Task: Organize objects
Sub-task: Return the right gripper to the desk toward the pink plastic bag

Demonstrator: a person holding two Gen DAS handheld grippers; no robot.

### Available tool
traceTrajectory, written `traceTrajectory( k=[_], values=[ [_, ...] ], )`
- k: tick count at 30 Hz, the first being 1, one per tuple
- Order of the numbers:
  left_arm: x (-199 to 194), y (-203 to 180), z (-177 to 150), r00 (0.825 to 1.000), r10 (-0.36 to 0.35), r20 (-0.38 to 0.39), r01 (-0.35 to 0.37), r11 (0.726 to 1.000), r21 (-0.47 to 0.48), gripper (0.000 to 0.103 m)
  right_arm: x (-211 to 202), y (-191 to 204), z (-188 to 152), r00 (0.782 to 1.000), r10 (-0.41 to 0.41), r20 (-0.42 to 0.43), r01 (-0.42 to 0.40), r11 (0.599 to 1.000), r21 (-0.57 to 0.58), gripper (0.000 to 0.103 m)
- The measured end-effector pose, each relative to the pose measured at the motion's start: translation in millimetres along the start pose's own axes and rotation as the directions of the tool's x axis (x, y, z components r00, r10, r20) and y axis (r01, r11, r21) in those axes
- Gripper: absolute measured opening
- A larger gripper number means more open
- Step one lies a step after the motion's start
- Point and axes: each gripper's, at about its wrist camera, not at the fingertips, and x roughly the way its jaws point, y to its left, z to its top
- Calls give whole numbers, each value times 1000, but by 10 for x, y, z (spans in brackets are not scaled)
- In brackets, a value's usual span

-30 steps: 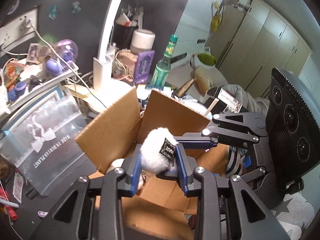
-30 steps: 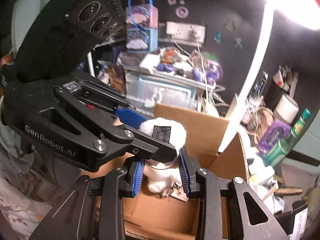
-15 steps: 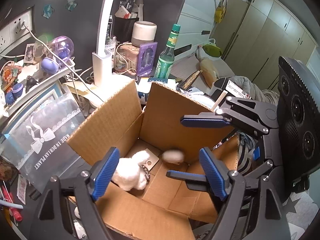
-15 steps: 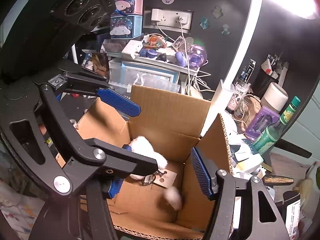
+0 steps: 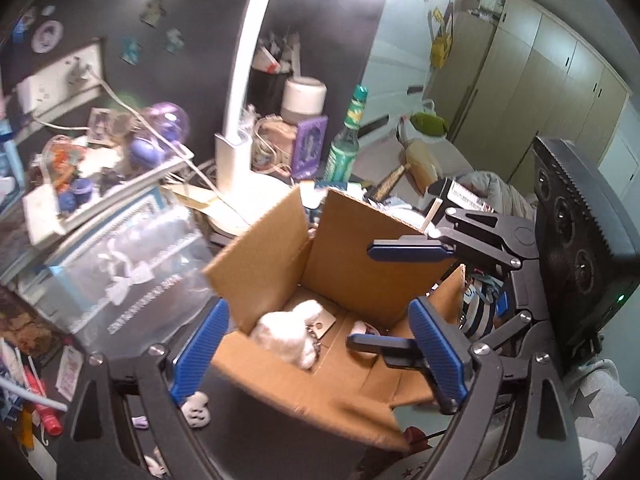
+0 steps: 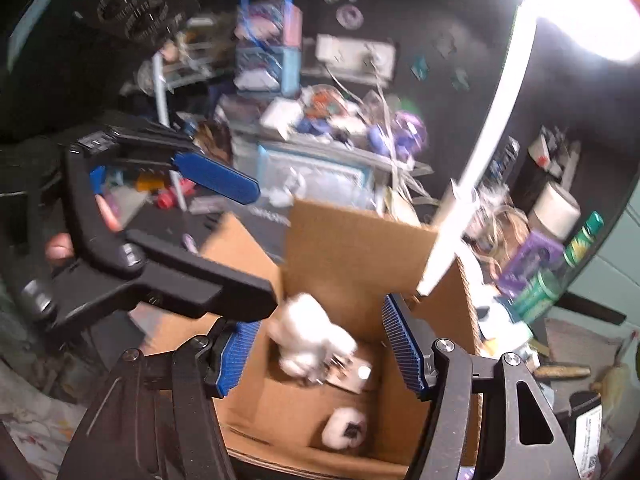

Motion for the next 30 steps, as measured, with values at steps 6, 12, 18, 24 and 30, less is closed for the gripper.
traceTrajectory(
  k=[6,12,18,24,30],
  values=[
    [-525,321,-330,991,74,107,-67,995,-73,92,-65,502,136,987,122,100,-115,991,-76,59],
    [-948,638,-898,959,219,181,-189,967,-171,103,86,1071,141,954,282,102,-267,953,-142,67],
    [-1031,938,-1478,933,316,173,-262,924,-278,103,545,1584,-104,933,354,59,-347,932,-107,75],
    [-935,1113,-1954,915,380,136,-315,883,-348,103,1143,1895,-466,962,270,-28,-271,962,-21,81],
    [-895,1250,-2249,914,385,130,-299,854,-426,103,1508,2045,-653,974,211,-80,-212,977,-1,81]
  ],
)
